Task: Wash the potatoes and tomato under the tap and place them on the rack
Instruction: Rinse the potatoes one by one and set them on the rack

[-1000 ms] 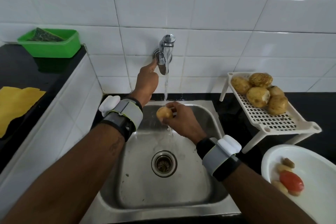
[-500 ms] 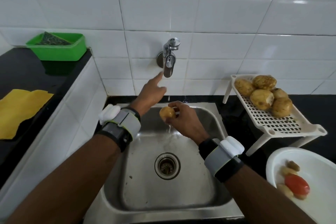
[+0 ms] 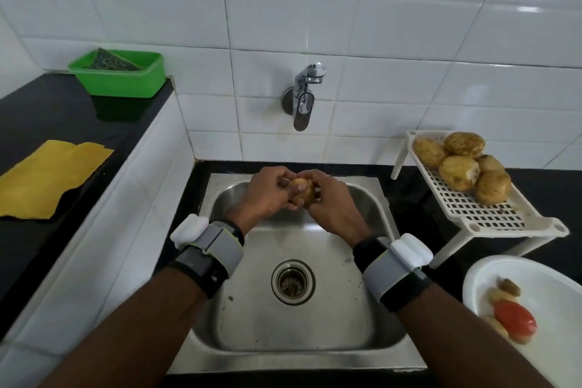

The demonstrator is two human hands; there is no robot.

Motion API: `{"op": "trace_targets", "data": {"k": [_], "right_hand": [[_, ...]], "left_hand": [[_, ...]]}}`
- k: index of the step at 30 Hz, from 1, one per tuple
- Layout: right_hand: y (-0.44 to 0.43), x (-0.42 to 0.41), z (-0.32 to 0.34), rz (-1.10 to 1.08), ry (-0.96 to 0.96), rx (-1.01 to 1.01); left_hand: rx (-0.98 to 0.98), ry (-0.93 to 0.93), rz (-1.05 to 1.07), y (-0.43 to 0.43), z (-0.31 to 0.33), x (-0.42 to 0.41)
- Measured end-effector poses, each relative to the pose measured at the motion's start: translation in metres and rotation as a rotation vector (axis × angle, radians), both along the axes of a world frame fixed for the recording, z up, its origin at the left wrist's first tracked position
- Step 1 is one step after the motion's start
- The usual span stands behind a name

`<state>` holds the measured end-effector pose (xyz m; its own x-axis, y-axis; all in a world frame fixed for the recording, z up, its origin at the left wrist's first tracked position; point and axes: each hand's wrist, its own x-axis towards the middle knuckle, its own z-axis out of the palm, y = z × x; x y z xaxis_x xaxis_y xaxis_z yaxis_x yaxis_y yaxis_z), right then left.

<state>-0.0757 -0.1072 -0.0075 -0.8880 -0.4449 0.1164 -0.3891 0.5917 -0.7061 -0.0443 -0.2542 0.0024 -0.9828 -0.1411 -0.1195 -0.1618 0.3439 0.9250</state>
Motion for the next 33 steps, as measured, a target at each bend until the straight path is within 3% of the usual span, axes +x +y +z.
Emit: {"op": "trace_targets", "data": {"k": [7,11,22,29,33], "right_hand": [[0.008,0.015,-0.018,0.05,-0.003,0.058],[0.013,0.016,-0.026,0.102,-0.029,0.084],[0.113,-0.012,0.008,-0.113,0.161,0.077],[0.192,-0.043,0.04,-0.246,0.201,0.096],[0.231,-0.058,0.043,-0.315,0.201,0.113]], "left_hand": [[0.006,-0.067,0.024,0.005,-0.021,0.008],[0.147,-0.111,0.099,0.011,-0.032,0.011],[0.251,-0.024,-0.121,0.091,-0.012,-0.031],[0.319,0.099,-0.127,0.177,0.008,-0.076],[0.222,0.135,-0.157,0.22,0.007,-0.097]]}}
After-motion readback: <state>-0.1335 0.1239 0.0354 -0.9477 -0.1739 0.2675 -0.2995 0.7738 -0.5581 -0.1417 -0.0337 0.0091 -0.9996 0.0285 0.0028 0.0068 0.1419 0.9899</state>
